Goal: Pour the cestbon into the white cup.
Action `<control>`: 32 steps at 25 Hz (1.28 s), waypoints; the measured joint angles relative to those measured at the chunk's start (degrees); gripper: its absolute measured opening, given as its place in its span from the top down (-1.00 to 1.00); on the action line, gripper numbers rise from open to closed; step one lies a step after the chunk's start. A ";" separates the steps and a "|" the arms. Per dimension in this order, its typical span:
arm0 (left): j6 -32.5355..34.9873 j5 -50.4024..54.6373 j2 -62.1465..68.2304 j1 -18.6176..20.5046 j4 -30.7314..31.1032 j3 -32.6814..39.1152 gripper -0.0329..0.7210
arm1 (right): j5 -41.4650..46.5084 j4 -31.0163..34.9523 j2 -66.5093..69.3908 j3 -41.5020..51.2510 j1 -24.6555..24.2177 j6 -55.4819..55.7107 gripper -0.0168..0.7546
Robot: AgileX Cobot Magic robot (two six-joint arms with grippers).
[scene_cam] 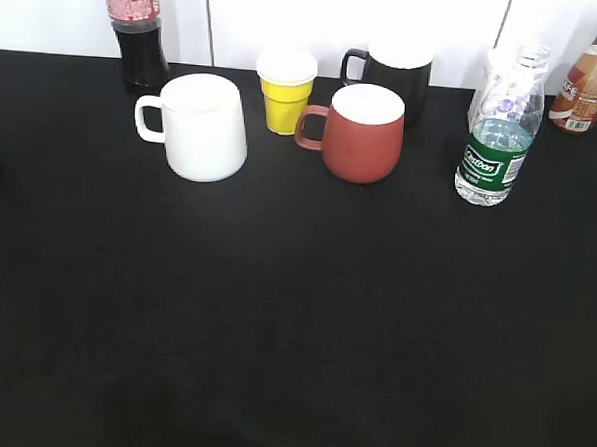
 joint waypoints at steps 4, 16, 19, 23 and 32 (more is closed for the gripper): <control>1.40 3.48 -3.02 0.00 -0.27 1.48 0.23 | 3.73 -11.82 -11.05 5.60 0.00 11.58 -0.58; 1.41 5.35 -3.02 0.14 -0.68 2.82 0.23 | 0.51 -12.02 -11.05 7.71 0.00 13.83 -0.58; 1.41 5.35 -3.02 6.06 -0.68 2.82 0.28 | 0.51 -12.02 -11.05 7.71 0.00 13.83 -0.58; 1.41 5.35 -3.02 14.91 -0.68 2.82 0.28 | 0.46 -11.91 -11.05 7.71 -3.80 13.89 -0.58; 1.41 5.35 -11.17 25.24 -0.68 2.82 0.28 | 0.41 -11.91 -11.05 7.71 -13.85 13.94 -0.58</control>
